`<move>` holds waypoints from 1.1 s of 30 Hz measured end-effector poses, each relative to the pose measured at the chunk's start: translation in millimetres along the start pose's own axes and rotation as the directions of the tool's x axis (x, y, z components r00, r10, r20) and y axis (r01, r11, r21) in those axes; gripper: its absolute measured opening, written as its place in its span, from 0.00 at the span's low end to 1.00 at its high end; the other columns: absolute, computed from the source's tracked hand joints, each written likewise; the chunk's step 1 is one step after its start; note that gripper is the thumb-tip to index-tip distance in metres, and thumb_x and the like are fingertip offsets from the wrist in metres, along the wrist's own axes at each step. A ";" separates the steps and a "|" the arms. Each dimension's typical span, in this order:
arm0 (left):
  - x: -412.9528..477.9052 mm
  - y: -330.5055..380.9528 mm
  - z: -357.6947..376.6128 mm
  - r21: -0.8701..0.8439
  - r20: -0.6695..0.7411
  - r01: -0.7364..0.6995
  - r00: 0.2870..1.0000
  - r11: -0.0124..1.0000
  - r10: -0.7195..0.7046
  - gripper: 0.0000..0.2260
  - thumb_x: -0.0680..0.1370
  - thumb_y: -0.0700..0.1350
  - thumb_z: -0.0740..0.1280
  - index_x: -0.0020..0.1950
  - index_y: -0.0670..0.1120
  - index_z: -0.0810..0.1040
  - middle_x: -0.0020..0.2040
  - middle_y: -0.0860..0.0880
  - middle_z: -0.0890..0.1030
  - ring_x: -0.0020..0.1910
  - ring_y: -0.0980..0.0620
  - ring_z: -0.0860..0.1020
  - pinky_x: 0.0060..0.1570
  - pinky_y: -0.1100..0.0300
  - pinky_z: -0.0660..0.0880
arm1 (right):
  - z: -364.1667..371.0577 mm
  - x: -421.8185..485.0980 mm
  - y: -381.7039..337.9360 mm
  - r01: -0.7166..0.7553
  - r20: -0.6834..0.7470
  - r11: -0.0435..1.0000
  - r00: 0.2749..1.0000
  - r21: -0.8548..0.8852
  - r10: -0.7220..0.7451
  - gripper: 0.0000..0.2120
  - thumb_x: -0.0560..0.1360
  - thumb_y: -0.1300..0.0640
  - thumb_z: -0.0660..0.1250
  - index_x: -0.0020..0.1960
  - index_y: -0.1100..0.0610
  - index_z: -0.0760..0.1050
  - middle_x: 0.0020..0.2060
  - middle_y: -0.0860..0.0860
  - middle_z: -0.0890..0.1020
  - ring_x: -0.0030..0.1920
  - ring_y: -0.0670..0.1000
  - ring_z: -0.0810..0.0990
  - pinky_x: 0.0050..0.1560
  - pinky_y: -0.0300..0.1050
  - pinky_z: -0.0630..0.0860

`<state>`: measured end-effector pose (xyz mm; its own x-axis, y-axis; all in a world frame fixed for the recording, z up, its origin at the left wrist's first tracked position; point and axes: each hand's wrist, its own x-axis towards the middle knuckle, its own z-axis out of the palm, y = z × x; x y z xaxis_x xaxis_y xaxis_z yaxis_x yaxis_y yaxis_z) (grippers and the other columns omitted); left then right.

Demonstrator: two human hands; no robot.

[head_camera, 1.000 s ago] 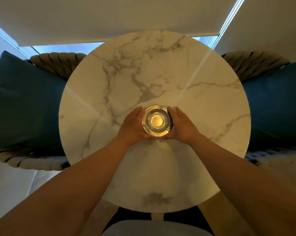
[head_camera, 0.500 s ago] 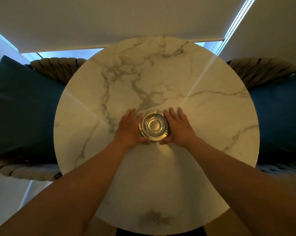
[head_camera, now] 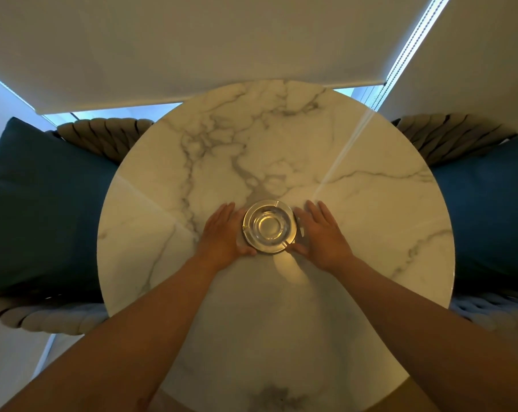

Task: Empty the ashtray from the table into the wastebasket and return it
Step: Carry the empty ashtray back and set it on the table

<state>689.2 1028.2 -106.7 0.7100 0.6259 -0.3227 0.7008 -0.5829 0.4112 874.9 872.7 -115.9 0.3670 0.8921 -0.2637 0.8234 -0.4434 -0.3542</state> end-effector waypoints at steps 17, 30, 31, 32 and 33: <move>11.6 10.0 0.4 -0.018 0.008 -0.006 1.000 1.000 0.006 0.47 0.63 0.58 0.80 0.76 0.47 0.64 0.77 0.44 0.63 0.78 0.44 0.57 0.77 0.52 0.56 | -0.2 2.6 9.5 0.005 -0.036 1.000 0.999 0.024 -0.005 0.47 0.66 0.38 0.74 0.76 0.55 0.59 0.74 0.57 0.63 0.78 0.59 0.55 0.79 0.53 0.51; 4.0 5.6 2.0 -0.048 -0.113 0.000 0.994 0.999 -0.005 0.47 0.57 0.59 0.82 0.71 0.46 0.69 0.70 0.45 0.69 0.74 0.44 0.63 0.73 0.54 0.60 | -0.5 7.0 10.2 0.029 -0.088 0.999 0.996 -0.012 -0.030 0.34 0.73 0.48 0.69 0.74 0.56 0.62 0.70 0.56 0.68 0.75 0.60 0.61 0.77 0.53 0.56; 4.1 6.1 1.9 -0.044 -0.111 -0.004 0.994 0.999 -0.001 0.47 0.58 0.59 0.81 0.72 0.46 0.68 0.71 0.45 0.69 0.75 0.44 0.62 0.73 0.54 0.59 | -0.4 6.8 10.3 0.033 -0.088 0.999 0.996 -0.025 -0.035 0.33 0.73 0.49 0.69 0.74 0.56 0.62 0.69 0.56 0.69 0.75 0.60 0.62 0.77 0.53 0.56; 4.9 7.1 1.8 -0.038 -0.099 -0.008 0.995 0.999 0.004 0.47 0.58 0.60 0.81 0.72 0.47 0.67 0.72 0.45 0.67 0.76 0.44 0.61 0.73 0.53 0.59 | -0.1 6.7 10.1 0.034 -0.084 0.999 0.996 -0.030 -0.036 0.34 0.72 0.49 0.69 0.74 0.56 0.62 0.69 0.56 0.69 0.74 0.60 0.62 0.77 0.53 0.56; 5.7 8.5 1.8 -0.029 -0.079 -0.009 0.997 1.000 0.007 0.48 0.59 0.60 0.80 0.74 0.47 0.66 0.74 0.44 0.66 0.77 0.43 0.59 0.74 0.53 0.57 | 0.2 6.7 9.6 0.033 -0.076 0.999 0.997 -0.030 -0.035 0.34 0.71 0.50 0.69 0.74 0.57 0.62 0.69 0.56 0.69 0.74 0.60 0.62 0.77 0.53 0.56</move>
<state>699.3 1025.9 -106.6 0.7073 0.6608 -0.2512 0.6917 -0.5736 0.4388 885.2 874.4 -121.3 0.3697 0.9110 -0.1826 0.8475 -0.4112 -0.3357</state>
